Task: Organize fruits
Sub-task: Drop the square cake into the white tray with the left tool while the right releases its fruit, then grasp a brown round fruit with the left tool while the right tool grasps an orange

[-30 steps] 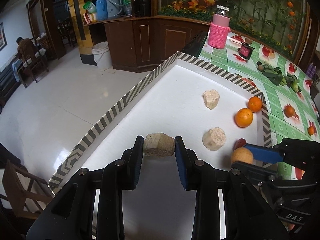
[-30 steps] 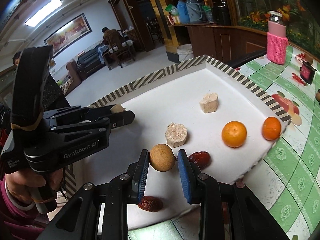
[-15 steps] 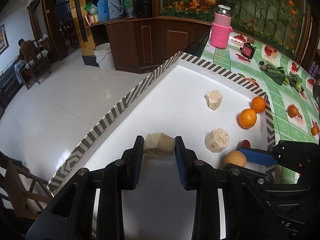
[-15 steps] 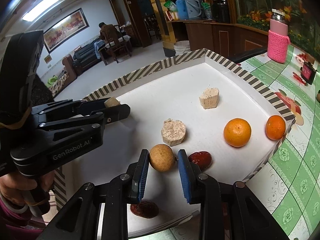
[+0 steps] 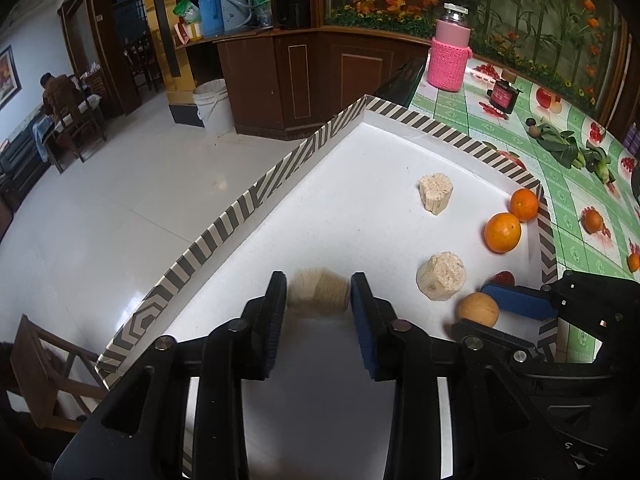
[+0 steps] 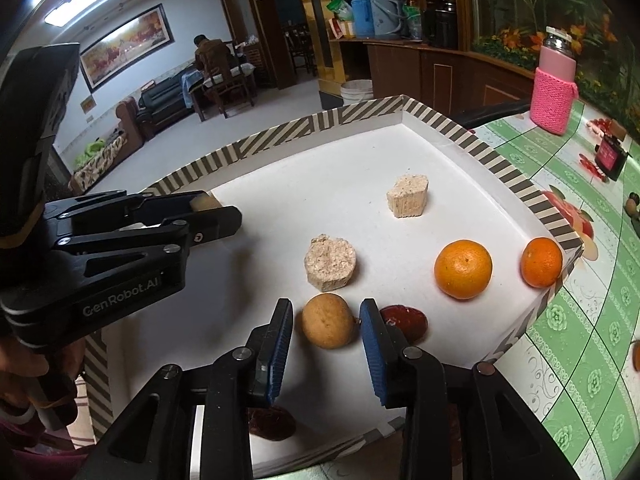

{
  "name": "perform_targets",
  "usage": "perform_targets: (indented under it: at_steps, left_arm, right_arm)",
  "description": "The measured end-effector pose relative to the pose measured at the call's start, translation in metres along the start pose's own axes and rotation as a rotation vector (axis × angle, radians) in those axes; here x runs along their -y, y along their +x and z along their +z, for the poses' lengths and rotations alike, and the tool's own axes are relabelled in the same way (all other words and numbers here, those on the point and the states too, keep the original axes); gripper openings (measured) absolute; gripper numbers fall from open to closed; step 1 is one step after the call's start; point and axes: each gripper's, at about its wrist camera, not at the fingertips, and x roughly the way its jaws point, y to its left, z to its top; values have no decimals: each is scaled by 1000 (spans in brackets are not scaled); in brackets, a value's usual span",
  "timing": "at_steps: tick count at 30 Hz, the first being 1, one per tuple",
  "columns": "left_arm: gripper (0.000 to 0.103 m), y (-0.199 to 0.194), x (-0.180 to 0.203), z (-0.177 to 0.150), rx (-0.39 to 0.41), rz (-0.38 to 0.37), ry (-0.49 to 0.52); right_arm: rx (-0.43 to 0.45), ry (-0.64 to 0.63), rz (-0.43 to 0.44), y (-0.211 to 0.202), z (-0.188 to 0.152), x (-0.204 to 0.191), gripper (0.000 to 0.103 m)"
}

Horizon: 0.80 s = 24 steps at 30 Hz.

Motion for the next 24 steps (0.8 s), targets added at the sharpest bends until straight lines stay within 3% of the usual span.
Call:
perform_targets:
  at_steps: [3,8,17,24]
  left_arm:
    - [60,-4,0,1,13,2,-9]
    - [61,-13,4,3,37,-1,-3]
    - [61,-36,39,12,103,-42,37]
    - [61,-38,92,18,93,-145,83]
  right_arm:
    - [17,-1,2,-10,-2,1,34]
    - [79,30,13,-38,-5,10,34]
    - [160,148,-57,-86,-28,54,34]
    - [184,248,-151,-122,-62,102,35]
